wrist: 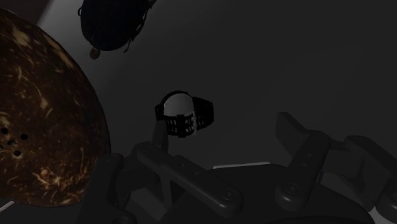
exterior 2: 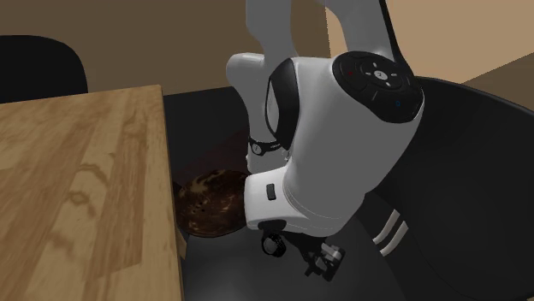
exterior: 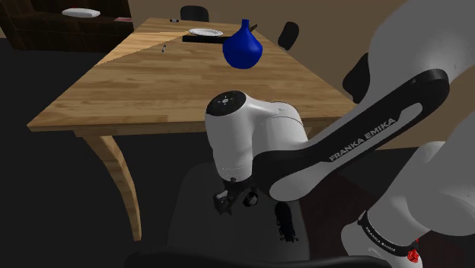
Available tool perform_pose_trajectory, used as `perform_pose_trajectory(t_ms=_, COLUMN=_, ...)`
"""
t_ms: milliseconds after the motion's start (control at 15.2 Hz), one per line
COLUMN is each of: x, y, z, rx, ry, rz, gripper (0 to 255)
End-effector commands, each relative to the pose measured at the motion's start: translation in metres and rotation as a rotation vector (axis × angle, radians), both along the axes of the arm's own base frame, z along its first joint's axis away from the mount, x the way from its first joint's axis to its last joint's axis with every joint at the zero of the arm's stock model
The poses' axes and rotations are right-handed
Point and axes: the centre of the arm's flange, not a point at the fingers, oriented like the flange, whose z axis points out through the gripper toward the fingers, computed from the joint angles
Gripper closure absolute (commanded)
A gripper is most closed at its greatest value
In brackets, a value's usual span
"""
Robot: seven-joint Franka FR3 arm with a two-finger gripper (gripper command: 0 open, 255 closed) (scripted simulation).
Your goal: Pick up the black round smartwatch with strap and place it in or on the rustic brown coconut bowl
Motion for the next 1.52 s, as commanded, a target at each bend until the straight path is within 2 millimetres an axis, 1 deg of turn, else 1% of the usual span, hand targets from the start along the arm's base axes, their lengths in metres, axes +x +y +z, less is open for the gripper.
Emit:
perform_pose_trajectory(t_ms=0, x=-0.002, y=0.000, z=-0.003, rx=-0.001, ry=0.007, rz=0.002, gripper=0)
perform_pose_trajectory(t_ms=66, x=-0.001, y=0.000, z=-0.002, rx=-0.001, ry=0.007, rz=0.002, gripper=255)
perform_pose_trajectory(t_ms=396, x=-0.002, y=-0.001, z=-0.006, rx=-0.001, ry=0.007, rz=0.002, gripper=255)
perform_pose_trajectory(t_ms=660, x=-0.002, y=0.000, z=-0.003, rx=-0.001, ry=0.007, rz=0.002, gripper=255)
perform_pose_trajectory(t_ms=1452, x=-0.002, y=0.000, z=0.060, rx=-0.001, ry=0.007, rz=0.002, gripper=255)
